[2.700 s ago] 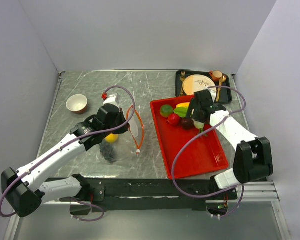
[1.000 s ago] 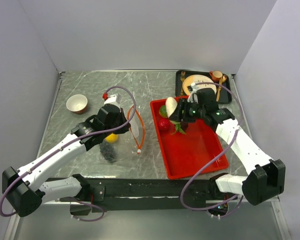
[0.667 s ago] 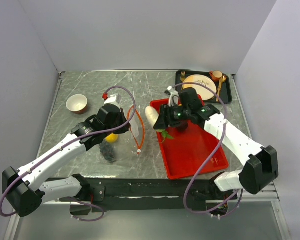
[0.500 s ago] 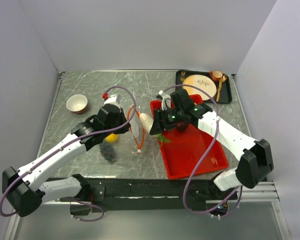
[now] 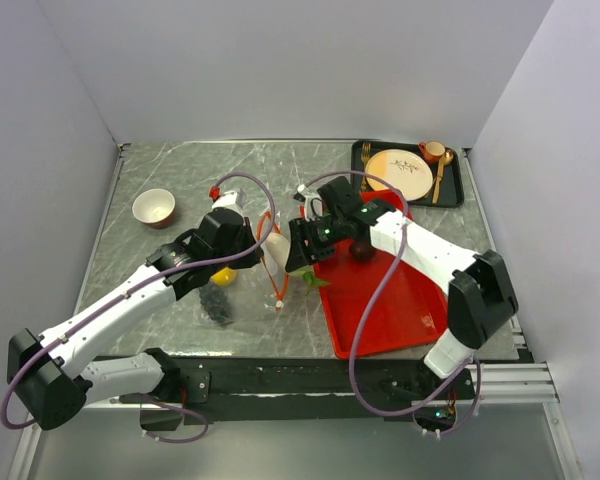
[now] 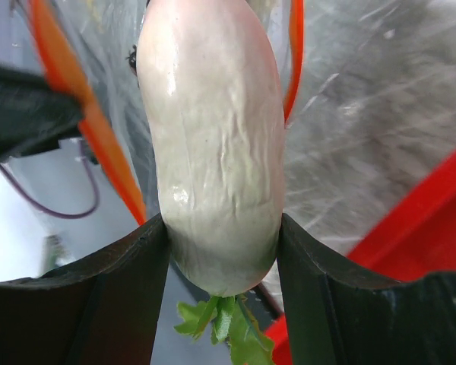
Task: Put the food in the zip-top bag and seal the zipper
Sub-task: Place the fake vegetable in the zipper food storage bag.
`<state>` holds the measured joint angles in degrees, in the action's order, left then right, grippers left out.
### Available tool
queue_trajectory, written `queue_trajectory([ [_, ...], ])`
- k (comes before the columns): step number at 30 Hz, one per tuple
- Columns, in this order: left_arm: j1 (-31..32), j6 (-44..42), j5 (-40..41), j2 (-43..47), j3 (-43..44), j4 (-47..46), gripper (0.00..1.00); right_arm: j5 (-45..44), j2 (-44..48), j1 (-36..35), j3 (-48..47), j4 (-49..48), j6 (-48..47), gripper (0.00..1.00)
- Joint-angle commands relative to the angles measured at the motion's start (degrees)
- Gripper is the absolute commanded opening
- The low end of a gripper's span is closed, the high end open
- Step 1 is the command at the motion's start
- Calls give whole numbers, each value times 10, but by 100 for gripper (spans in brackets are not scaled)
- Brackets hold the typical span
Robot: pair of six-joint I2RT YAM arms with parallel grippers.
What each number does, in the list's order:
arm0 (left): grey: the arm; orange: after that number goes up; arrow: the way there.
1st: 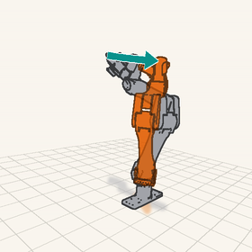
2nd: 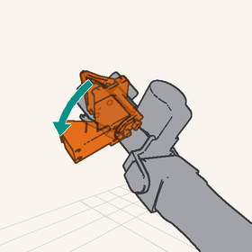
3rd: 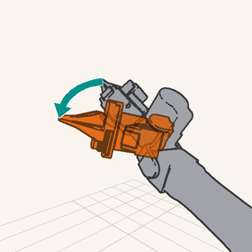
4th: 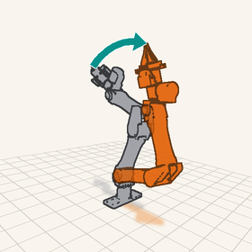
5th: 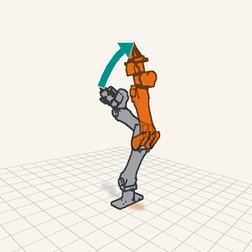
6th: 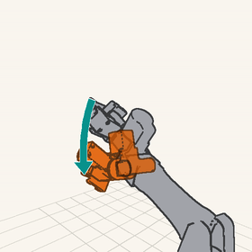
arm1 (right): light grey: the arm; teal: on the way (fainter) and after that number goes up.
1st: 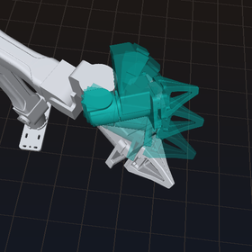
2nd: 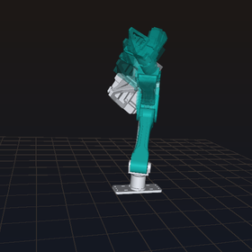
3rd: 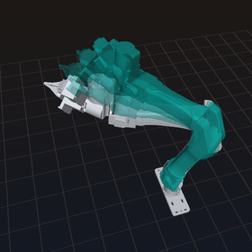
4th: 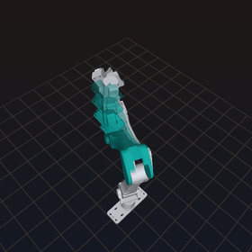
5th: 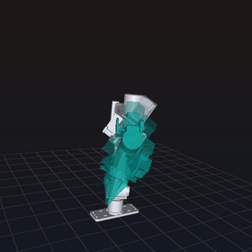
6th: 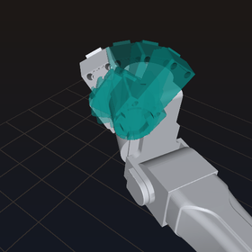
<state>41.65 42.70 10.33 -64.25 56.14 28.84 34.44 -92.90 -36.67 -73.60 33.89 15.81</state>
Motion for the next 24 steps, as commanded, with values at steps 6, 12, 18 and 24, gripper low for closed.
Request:
queue_trajectory([
  [6,3,-2,-6,8,13,-16,1,47,-68,-19,-83,-41,66,34],
  [12,4,2,-6,16,3,-19,1,59,-89,-21,-101,-63,93,36],
  [18,4,-1,-6,17,6,-19,1,65,-113,-29,-116,-70,113,43],
  [24,4,-1,-1,25,2,-18,1,42,-106,-39,-103,-79,113,58],
])
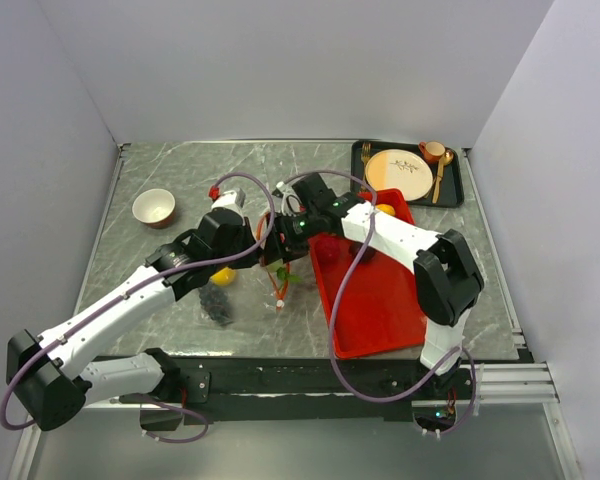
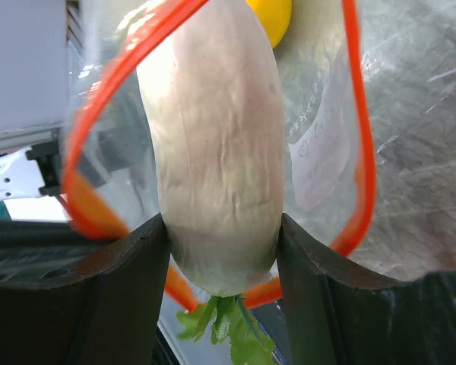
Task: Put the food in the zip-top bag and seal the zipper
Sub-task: Place the fake vegetable in the zipper food storage bag.
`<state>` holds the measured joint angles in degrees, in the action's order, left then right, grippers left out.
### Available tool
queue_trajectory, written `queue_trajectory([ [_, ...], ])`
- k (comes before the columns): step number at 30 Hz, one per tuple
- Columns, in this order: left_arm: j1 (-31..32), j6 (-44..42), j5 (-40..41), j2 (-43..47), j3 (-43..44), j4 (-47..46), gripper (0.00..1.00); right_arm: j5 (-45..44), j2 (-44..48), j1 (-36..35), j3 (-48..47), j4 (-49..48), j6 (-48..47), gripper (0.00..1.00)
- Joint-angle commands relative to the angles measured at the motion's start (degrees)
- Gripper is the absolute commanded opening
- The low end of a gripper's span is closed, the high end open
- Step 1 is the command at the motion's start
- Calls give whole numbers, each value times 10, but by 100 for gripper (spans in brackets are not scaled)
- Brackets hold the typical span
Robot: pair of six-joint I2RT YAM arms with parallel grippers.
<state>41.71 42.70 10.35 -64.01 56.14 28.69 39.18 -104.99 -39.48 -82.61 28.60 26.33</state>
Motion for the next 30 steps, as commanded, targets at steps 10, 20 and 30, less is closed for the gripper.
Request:
queue_trajectory([
  [10,3,-1,5,34,-3,-18,1,-40,75,-9,27,-94,30,78],
  [20,3,0,18,48,-10,-9,1,-279,197,63,116,-36,25,82],
  [30,3,-6,9,35,0,-10,1,-293,166,146,172,-29,18,82],
])
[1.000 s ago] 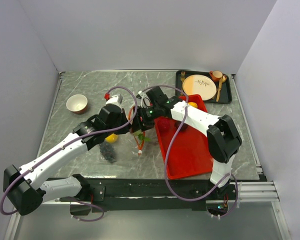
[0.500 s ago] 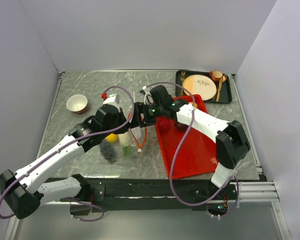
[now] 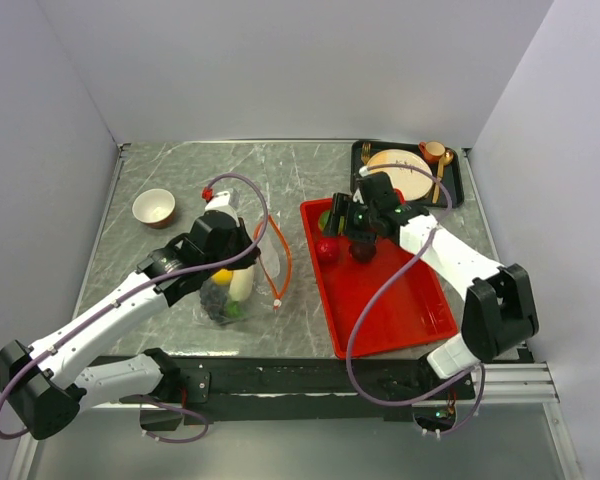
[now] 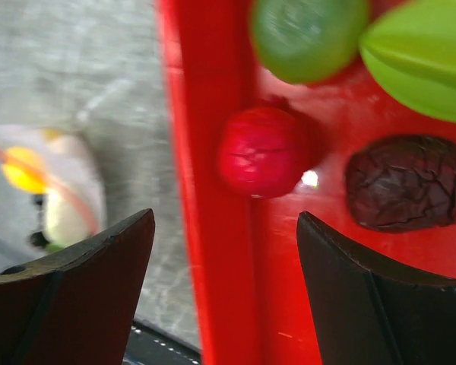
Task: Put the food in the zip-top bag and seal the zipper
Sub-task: Place the fake vegetable in the zipper food storage bag, then pick up the fake fruit from the bin.
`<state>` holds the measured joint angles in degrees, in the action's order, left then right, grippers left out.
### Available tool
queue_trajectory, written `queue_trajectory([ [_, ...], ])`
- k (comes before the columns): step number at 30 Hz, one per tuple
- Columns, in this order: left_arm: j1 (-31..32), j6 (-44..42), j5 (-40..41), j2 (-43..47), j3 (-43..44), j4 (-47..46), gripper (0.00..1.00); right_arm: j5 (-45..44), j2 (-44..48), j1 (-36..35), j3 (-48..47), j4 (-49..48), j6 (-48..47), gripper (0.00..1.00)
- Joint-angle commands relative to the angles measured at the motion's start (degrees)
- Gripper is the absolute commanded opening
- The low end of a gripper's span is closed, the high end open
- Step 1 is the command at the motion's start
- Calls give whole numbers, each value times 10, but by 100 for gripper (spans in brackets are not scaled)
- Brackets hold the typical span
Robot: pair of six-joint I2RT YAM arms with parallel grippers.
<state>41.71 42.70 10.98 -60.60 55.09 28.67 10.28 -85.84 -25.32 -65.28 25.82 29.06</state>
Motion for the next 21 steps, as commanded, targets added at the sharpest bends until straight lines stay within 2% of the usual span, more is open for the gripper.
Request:
queue_trajectory([
  [1,3,-7,4,0,12,-11,1,-7,-44,6,-6,4,-5,81],
  [6,3,-6,4,-7,21,-5,1,-26,-88,7,-42,12,-4,81],
  [13,3,0,8,-11,24,1,1,-7,-159,10,-73,6,-5,80],
  [21,3,3,11,-7,14,1,1,7,-168,10,-64,0,-11,77],
])
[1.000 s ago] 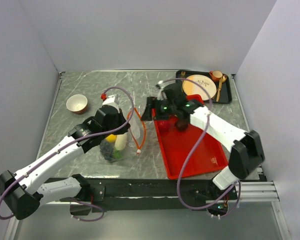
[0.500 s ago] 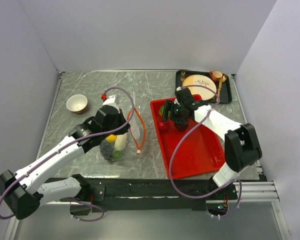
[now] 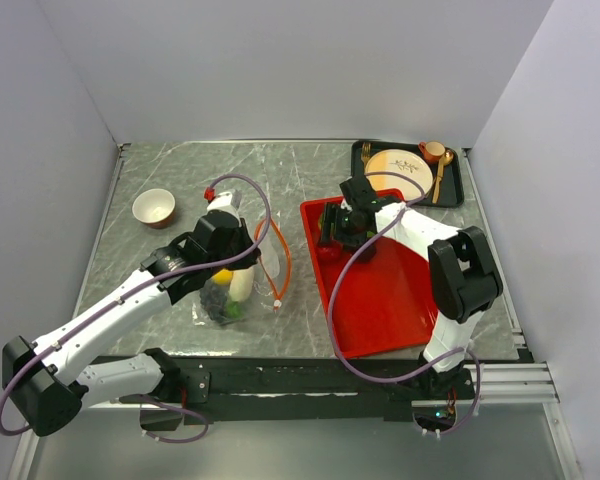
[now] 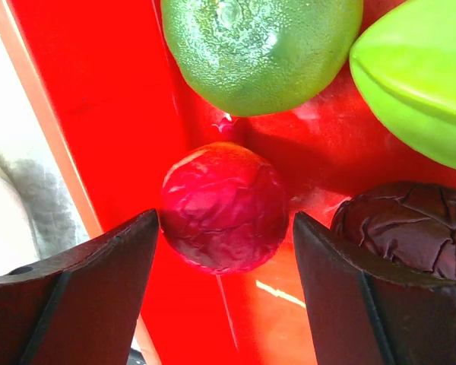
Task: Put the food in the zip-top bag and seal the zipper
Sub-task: Pick up the fake fruit from the bin.
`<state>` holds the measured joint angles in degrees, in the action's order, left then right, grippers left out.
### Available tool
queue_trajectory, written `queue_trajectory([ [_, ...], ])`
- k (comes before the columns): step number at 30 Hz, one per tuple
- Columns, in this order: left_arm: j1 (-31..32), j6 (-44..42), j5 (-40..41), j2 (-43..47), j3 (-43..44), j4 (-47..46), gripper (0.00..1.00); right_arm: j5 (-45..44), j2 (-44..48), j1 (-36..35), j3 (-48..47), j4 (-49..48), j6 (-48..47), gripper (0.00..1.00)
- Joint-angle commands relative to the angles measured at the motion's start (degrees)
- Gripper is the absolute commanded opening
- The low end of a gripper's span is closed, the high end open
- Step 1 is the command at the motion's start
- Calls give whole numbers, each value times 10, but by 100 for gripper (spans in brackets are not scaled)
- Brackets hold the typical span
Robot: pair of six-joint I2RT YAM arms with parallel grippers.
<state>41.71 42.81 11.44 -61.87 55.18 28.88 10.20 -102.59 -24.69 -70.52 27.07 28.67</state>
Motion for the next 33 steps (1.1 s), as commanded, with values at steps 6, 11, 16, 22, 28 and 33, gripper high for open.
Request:
queue_trajectory([
  [6,3,-1,9,-4,19,1,1,21,0,4,10,-30,-7,71],
  [11,3,3,9,7,8,-2,1,35,-4,4,12,-32,-12,58],
  [16,2,7,17,17,8,10,1,51,-7,5,21,-42,-13,41],
  [22,3,11,15,25,-3,6,1,46,23,5,35,-46,-20,36],
  [28,3,10,10,19,-1,0,1,11,77,4,38,-26,-32,36],
  [33,3,8,10,14,5,3,1,-9,132,4,44,-12,-33,36],
])
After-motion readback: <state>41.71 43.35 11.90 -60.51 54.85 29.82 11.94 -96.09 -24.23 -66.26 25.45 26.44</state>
